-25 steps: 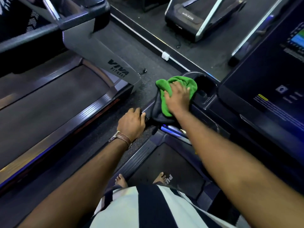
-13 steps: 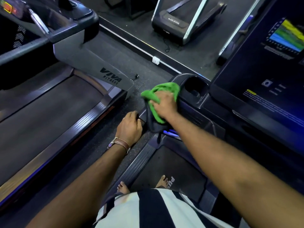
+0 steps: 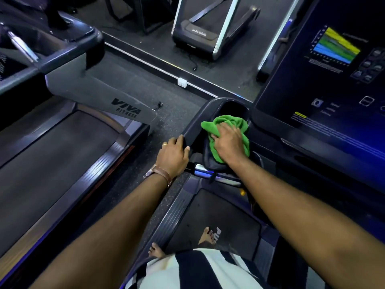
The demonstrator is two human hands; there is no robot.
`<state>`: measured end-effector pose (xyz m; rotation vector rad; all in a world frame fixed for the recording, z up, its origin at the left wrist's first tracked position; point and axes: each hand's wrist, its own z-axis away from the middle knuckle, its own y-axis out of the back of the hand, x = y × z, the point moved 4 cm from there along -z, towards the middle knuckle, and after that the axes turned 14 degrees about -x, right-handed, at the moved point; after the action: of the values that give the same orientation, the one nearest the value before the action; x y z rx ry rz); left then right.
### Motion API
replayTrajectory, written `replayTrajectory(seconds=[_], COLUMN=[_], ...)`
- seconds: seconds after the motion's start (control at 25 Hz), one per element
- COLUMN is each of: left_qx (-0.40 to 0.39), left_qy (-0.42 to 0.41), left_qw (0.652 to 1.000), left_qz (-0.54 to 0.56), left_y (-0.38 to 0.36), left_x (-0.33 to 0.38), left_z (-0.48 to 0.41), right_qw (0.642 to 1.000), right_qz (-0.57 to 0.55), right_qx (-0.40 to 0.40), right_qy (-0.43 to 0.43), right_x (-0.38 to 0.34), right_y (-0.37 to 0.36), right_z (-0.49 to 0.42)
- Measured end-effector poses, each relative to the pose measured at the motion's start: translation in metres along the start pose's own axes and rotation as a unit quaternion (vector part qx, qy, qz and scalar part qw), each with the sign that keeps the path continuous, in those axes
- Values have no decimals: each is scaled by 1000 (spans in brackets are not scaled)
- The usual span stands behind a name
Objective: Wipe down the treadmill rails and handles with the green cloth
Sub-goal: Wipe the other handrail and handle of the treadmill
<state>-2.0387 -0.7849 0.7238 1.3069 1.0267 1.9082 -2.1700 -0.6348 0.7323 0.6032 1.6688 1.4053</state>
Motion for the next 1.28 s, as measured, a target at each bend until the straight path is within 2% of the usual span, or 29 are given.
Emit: replayTrajectory(seconds=[0.12, 0.16, 0.2, 0.28, 0.36, 0.44, 0.48, 0.6, 0.64, 0.76, 0.84, 0.96, 1.04, 1.16, 1.2, 1.28], left_qx=[-22, -17, -8, 3, 5, 8, 17, 65, 75, 67, 47, 43, 31, 6, -1, 3], left_qy=[42, 50, 51, 45, 38, 37, 40, 69, 66, 28, 13, 28, 48, 64, 59, 34], left_qw=[998, 998, 998, 999, 999, 999, 999, 989, 988, 995, 998, 999, 998, 998, 998, 999], left_qz=[33, 35, 26, -2, -11, 2, 27, 115, 115, 75, 36, 15, 1, 25, 33, 36], left_y=[1, 0, -1, -4, -5, -4, -1, 6, 8, 6, 0, -4, -4, -1, -1, -1], left_x=[9, 9, 9, 8, 10, 9, 8, 5, 6, 10, 8, 6, 8, 5, 4, 3], left_z=[-33, -34, -34, -29, -29, -28, -26, -17, -15, -18, -22, -30, -36, -40, -40, -38], right_qw=[978, 969, 970, 982, 991, 992, 991, 967, 959, 955, 950, 926, 914, 920, 933, 969], right_qz=[-123, -139, -115, -18, 27, -4, -2, 90, 130, 196, 196, 159, 182, 189, 163, 78], right_qx=[-144, -165, -163, -143, -121, -118, -132, -213, -227, -223, -220, -304, -344, -343, -316, -210], right_qy=[90, 121, 141, 125, 42, -39, -30, 103, 109, -12, -101, -160, -117, 22, 59, 101], right_x=[-37, -40, -36, -26, -31, -56, -70, -87, -83, -62, -52, -40, -54, -98, -104, -88], right_y=[-24, -23, -17, -9, -6, -9, -14, -21, -15, 6, 13, 4, -2, -21, -23, -21], right_z=[3, 3, -2, -16, -35, -53, -60, -67, -75, -123, -158, -191, -190, -144, -122, -90])
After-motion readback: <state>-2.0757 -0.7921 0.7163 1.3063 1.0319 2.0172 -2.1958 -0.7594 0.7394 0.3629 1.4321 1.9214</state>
